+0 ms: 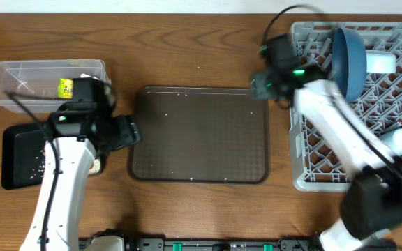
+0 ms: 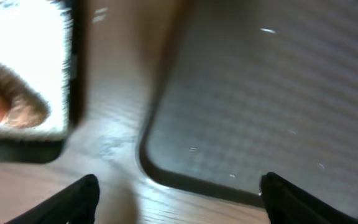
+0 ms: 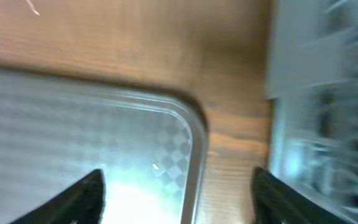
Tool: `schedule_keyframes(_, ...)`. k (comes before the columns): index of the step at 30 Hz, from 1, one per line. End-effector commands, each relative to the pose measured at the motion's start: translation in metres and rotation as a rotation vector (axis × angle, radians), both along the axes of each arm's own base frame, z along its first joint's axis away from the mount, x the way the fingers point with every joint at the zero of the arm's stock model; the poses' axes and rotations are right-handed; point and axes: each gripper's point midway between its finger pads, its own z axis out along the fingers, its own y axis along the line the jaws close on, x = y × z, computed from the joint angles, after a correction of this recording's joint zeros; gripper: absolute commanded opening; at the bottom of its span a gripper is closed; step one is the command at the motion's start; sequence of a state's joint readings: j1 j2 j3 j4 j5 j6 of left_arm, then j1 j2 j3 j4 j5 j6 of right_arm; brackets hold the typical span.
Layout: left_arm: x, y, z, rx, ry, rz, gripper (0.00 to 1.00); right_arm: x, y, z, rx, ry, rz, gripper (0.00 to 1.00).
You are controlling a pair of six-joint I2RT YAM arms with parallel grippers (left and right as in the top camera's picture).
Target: Sort waste into correct bins and load items into the dishwasher rack
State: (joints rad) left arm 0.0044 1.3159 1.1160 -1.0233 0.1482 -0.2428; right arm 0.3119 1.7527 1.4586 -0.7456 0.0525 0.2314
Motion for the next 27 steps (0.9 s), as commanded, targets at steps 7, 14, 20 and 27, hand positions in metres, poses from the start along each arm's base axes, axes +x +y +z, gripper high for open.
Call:
schedule_keyframes(7,-0.059,-0.012,-0.009,0.042,0.264,-0.180,0.94,-0.053,-0.081,0.037,0.125,0.138,-0.154,0.91)
schedule_keyframes(14,-0.075,-0.008,0.008,0.053,0.145,-0.171,0.95,-0.099,-0.110,0.034,0.101,0.250,-0.216,0.93)
schedule_keyframes(20,-0.074,-0.008,0.038,0.061,-0.228,-0.160,0.99,-0.130,-0.112,0.025,0.097,0.141,-0.215,0.94)
schedule_keyframes(27,-0.098,-0.007,0.057,0.027,-0.560,-0.082,0.98,-0.174,-0.113,0.029,0.126,-0.165,-0.203,0.99)
